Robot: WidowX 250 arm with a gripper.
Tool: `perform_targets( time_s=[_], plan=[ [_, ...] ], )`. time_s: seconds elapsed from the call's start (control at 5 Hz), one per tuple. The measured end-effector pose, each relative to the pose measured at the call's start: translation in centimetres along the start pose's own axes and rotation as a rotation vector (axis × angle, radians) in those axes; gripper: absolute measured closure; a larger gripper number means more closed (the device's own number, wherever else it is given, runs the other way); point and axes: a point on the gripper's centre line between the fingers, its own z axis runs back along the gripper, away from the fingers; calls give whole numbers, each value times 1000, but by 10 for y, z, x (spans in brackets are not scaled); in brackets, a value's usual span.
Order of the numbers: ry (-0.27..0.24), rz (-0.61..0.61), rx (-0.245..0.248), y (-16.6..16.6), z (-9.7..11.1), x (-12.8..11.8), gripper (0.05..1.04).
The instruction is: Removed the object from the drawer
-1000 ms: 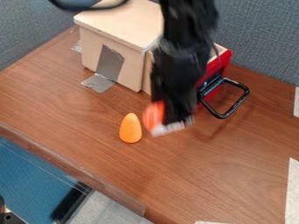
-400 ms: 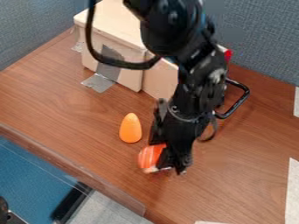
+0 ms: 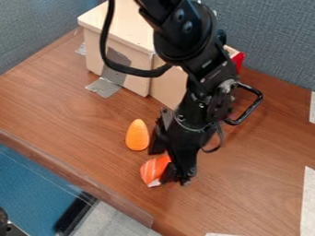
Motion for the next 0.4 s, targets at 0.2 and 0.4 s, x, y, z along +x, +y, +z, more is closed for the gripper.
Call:
perform_targets(
  time_s=[0.2,0.4],
  plan=[
    [4,50,-65,11,19,-7,74],
    [-16,99,-127,25,53,-12,79]
  ],
)
